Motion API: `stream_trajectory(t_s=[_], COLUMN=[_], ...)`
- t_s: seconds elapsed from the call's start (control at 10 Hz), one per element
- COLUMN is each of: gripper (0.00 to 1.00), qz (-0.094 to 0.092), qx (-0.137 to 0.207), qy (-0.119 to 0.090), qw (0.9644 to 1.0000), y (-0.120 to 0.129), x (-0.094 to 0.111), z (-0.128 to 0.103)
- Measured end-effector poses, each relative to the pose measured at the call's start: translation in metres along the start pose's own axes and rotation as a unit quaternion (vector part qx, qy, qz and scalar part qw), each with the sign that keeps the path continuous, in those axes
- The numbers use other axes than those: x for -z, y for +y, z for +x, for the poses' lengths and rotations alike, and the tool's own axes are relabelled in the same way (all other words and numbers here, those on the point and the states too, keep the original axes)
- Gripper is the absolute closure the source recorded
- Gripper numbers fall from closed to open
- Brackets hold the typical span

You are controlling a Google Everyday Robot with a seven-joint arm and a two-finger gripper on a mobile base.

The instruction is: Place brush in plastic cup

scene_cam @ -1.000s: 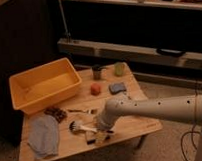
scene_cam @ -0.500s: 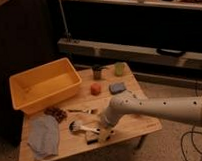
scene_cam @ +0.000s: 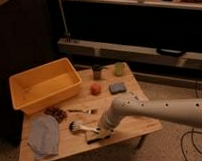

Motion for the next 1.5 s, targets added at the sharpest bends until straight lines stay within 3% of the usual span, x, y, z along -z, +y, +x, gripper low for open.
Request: stream_trajectory(t_s=[0.2, 0.5, 1.0, 1.2, 1.3, 1.5], gripper=[1.0, 0.98, 0.48, 0.34, 0.34, 0.47], qz=[-0.001, 0.001, -0.001, -0.002, -0.005, -0.013], qx=[0.0, -0.002, 0.011, 0.015, 0.019, 0.022], qy=[-0.003, -0.015, -0.013, -0.012, -0.014, -0.018], qw=[1.0, 0.9999, 0.9999, 0.9998, 0.9997, 0.9995], y=[0.001, 0.0, 0.0, 0.0, 0.002, 0.004], x=[0.0, 0.007, 0.014, 0.014, 0.012, 0.01], z=[0.001, 0.006, -0.002, -0.005, -0.006, -0.01])
